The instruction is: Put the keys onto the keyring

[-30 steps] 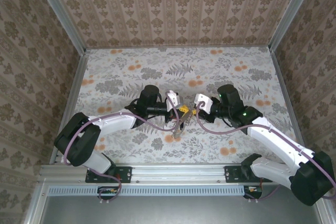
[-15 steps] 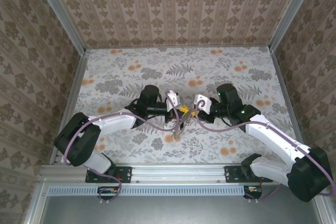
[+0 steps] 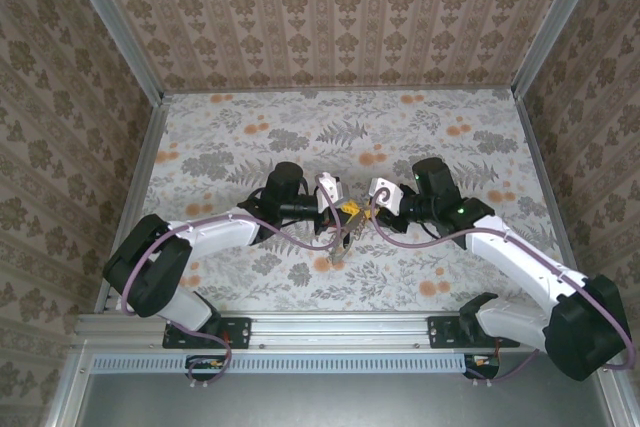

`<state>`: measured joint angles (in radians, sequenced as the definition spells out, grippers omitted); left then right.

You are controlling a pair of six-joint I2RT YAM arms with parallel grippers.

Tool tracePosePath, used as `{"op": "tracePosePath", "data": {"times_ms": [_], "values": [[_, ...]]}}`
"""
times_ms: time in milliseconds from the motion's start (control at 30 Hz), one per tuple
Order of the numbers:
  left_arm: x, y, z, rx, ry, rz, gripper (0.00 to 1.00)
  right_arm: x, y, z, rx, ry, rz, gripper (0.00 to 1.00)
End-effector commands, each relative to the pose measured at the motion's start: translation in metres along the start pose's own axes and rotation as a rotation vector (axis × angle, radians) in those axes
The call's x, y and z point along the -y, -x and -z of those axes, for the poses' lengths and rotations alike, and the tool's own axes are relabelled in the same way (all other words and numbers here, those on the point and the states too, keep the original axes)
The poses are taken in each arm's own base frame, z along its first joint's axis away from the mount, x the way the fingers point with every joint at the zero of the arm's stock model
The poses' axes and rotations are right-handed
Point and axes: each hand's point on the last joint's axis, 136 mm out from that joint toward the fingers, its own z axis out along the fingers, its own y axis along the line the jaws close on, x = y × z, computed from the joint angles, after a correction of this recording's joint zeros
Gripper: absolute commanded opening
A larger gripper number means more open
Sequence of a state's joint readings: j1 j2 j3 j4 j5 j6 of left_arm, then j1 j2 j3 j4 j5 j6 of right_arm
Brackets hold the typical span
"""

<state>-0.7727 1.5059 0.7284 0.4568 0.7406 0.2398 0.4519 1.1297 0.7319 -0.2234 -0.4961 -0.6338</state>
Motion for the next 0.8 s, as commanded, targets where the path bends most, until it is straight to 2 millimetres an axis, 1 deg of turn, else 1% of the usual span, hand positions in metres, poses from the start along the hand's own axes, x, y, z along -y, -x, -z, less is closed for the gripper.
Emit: {"op": "tracePosePath", "data": {"times_ms": [0, 167, 267, 367, 533, 767], "values": [[0.008, 0.015, 0.002, 0.040, -0.033, -0.054, 0.00, 0.003, 0.011, 0.000, 0.034, 0.015, 0.031, 0.24], [0.008, 0.015, 0.002, 0.040, -0.033, -0.053, 0.00, 0.003, 0.011, -0.003, 0.042, 0.027, 0.024, 0.23], [0.008, 0.015, 0.002, 0.040, -0.033, -0.053, 0.00, 0.003, 0.014, -0.006, 0.057, 0.038, 0.017, 0.16], [0.007, 0.016, 0.002, 0.040, -0.030, -0.055, 0.00, 0.004, 0.013, -0.007, 0.055, 0.041, 0.015, 0.11], [0.005, 0.014, 0.002, 0.034, -0.018, -0.053, 0.00, 0.004, 0.016, -0.004, 0.054, 0.040, 0.021, 0.00], [0.003, 0.001, -0.001, -0.066, -0.024, -0.064, 0.18, 0.000, 0.019, 0.004, 0.022, 0.069, 0.025, 0.00]]}}
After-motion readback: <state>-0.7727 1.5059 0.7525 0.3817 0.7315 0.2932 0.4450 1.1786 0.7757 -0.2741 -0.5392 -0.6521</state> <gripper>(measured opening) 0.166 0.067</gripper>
